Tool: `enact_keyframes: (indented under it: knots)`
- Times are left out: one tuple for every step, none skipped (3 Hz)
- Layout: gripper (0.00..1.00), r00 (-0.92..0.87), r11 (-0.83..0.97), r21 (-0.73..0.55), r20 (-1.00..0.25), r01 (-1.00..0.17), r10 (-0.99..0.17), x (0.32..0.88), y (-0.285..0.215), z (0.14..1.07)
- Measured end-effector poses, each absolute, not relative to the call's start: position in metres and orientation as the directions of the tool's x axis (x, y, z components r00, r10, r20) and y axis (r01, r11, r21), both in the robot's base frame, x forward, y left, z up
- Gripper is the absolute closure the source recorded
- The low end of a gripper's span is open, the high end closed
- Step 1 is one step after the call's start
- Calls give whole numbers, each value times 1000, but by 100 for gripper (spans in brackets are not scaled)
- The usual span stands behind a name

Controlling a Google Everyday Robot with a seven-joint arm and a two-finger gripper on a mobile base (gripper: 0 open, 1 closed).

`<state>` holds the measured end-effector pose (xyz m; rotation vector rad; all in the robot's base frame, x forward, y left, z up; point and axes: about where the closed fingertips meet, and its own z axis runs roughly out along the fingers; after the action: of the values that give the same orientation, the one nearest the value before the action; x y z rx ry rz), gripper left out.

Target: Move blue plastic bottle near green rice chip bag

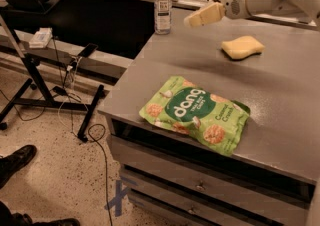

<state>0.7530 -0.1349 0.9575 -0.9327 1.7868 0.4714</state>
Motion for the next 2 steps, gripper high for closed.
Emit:
enact_keyframes:
  knots:
    - [0, -100, 628, -127, -945, -768, -312, 762, -110, 941]
    - [0, -49, 647, -134, -965, -751, -256, 784, -94, 935]
